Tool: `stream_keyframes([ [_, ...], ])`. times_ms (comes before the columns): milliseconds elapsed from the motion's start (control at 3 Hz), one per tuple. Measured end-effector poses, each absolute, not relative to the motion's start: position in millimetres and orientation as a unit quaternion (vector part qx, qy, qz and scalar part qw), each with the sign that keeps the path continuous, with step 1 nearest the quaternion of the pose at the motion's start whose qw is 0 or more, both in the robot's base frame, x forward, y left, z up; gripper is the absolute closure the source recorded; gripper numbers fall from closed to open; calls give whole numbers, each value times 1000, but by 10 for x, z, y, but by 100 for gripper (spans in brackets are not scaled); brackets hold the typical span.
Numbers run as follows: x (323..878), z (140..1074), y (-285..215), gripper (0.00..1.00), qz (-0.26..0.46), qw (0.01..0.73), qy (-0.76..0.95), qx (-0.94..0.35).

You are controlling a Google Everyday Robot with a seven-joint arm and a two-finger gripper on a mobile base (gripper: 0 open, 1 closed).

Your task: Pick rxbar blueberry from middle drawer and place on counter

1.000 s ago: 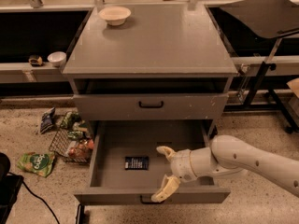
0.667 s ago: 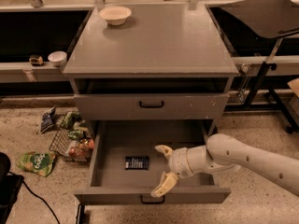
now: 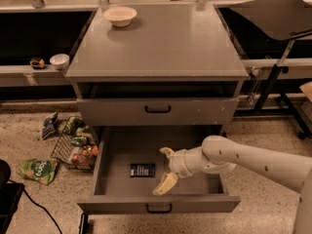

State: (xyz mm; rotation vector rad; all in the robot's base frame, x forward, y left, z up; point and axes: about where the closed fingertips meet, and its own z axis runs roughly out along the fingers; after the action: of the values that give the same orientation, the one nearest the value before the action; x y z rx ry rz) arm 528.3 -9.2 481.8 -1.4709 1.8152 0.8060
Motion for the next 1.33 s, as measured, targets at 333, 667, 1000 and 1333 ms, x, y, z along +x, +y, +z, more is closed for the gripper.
stream_keyframes([
  [333,5904,4319,-24,0,284,326,707,-559],
  [667,5904,4318,-24,0,284,327,707,-559],
  [1000,5922,4251,121,0,266,350,690,-575],
  [1333,5933,4149,395,0,254,368,656,-609],
])
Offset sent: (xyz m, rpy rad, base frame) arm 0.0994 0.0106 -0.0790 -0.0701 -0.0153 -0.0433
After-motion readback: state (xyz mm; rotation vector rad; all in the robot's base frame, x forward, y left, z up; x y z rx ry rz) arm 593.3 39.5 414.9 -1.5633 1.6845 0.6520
